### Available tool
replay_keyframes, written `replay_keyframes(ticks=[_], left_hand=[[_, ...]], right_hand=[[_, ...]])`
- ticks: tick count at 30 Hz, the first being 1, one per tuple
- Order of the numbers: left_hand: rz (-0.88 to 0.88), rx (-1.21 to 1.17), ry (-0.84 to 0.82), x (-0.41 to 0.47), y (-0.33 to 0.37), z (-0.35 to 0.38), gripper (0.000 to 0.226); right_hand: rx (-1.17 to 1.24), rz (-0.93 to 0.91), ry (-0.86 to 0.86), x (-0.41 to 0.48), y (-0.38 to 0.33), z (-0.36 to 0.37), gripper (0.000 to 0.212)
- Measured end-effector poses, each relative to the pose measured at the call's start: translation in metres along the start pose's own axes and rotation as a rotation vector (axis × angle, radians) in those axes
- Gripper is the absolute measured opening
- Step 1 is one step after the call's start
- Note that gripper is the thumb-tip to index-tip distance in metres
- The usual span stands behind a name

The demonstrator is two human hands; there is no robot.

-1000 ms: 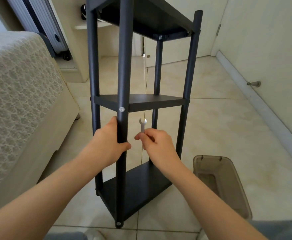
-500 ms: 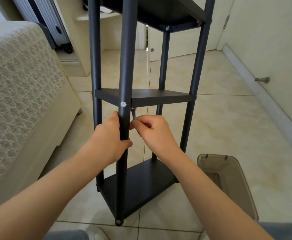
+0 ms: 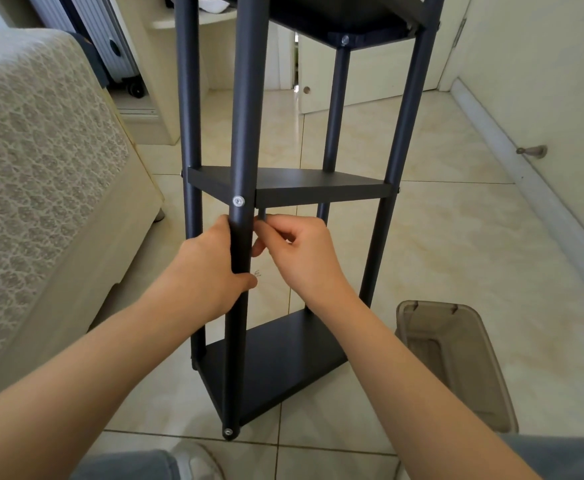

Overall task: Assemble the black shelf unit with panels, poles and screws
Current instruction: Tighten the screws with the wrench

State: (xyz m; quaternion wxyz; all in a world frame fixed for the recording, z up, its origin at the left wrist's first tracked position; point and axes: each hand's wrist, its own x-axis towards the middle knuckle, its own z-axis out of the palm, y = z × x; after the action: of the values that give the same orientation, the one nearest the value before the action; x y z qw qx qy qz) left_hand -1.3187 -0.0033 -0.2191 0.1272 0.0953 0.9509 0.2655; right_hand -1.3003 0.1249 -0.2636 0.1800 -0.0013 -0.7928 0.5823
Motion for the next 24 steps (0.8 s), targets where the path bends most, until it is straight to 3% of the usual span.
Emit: replay_keyframes(ticks=[9, 17, 24], left_hand=[[-0.009, -0.002, -0.017, 0.002, 0.0, -0.004, 0.059], [-0.006, -0.01, -0.043, 0.003, -0.001, -0.008, 0.065], [-0.014, 0.0, -0.046, 0.008, 0.001, -0.009, 0.067]], right_hand=[[0.018, 0.002, 0.132, 0.007, 0.015, 0.018, 0.019], [-0.01, -0.154, 0.287, 0.016, 0.026, 0.039, 0.018], [-0.008, -0.166, 0.274, 0.023, 0.03, 0.039, 0.019]])
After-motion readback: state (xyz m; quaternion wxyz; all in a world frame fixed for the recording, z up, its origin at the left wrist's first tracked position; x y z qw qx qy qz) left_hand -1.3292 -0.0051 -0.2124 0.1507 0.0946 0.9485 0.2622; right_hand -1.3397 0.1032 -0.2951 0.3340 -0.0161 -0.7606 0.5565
